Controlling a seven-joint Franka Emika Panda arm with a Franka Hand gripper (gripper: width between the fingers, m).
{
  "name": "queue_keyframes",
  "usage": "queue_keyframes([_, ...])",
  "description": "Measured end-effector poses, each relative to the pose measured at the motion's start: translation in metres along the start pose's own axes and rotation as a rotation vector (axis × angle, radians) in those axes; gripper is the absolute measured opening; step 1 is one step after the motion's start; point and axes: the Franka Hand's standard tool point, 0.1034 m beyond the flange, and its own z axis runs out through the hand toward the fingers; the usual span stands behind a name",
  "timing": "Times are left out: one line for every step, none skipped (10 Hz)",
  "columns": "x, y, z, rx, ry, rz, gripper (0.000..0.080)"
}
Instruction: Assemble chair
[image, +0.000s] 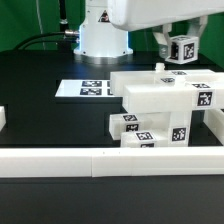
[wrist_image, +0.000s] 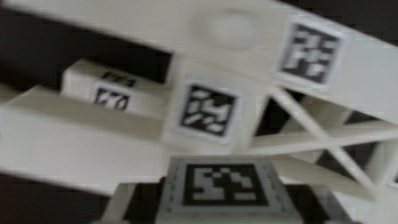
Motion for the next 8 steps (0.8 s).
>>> queue_keyframes([0.009,0.006,0.000,-0.003,-0.023,-0.027,0.0272])
queue_keyframes([0.010,0.007,0.001,-0.007,-0.017,-0.025,0.0272])
queue_keyframes([0.009,0.007,0.001,-0.006,-0.018,-0.023,0.0272])
queue_keyframes([0.009,0.007,0.002,-0.006,-0.019,-0.024,0.0272])
queue_keyframes([0.009,0.008,0.006,-0.038,-0.025,-0.071,0.0272])
queue_keyframes([0.007,0.005,0.009,-0.046,-0.033,-0.089,0.0272])
queue_keyframes([0.007,0.002,0.011,-0.046,-0.032,-0.090,0.0272])
queue_keyframes([0.009,-0.002,0.011,-0.059,-0.011,-0.097,0.0272])
